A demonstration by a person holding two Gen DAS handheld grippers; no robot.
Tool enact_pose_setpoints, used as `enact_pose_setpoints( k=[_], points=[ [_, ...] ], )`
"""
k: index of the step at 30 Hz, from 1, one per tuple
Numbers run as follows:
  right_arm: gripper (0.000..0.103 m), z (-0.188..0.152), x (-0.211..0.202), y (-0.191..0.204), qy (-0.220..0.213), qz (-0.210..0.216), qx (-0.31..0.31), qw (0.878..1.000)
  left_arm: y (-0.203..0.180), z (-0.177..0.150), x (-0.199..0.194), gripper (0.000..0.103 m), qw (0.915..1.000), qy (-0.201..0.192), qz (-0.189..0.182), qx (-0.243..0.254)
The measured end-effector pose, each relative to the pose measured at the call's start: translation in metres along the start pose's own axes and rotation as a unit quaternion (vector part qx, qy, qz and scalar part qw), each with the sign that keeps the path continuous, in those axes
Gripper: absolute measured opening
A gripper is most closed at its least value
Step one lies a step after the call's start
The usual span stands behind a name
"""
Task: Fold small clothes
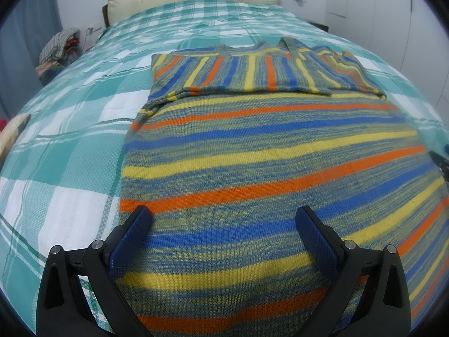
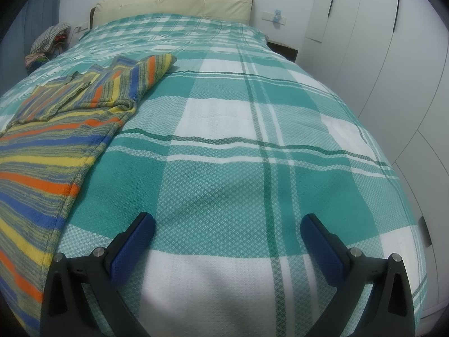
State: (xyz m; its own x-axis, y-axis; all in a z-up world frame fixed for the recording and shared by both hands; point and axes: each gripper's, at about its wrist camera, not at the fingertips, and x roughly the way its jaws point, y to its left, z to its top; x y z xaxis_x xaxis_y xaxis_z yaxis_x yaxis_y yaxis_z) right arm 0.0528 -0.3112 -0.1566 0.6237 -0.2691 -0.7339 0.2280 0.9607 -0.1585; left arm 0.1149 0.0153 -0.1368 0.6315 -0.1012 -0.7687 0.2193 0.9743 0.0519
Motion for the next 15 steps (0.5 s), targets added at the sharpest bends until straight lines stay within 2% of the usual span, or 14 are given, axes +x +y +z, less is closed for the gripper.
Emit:
enact_pose_setpoints(
  k=[9, 15],
  points=[
    [0.103, -0.002, -0.002, -0.001, -0.003, 0.001, 0.010, 1.000, 0.002, 0.001, 0.001, 0.103, 1.0000, 0.005, 0.003, -0.005],
    [0.103, -0.005, -0.002, -0.004, 0.005, 0.016, 0.030, 0.999, 0.016, 0.002, 0.001, 0.102, 0.9985, 0.022, -0.044, -0.024]
  ],
)
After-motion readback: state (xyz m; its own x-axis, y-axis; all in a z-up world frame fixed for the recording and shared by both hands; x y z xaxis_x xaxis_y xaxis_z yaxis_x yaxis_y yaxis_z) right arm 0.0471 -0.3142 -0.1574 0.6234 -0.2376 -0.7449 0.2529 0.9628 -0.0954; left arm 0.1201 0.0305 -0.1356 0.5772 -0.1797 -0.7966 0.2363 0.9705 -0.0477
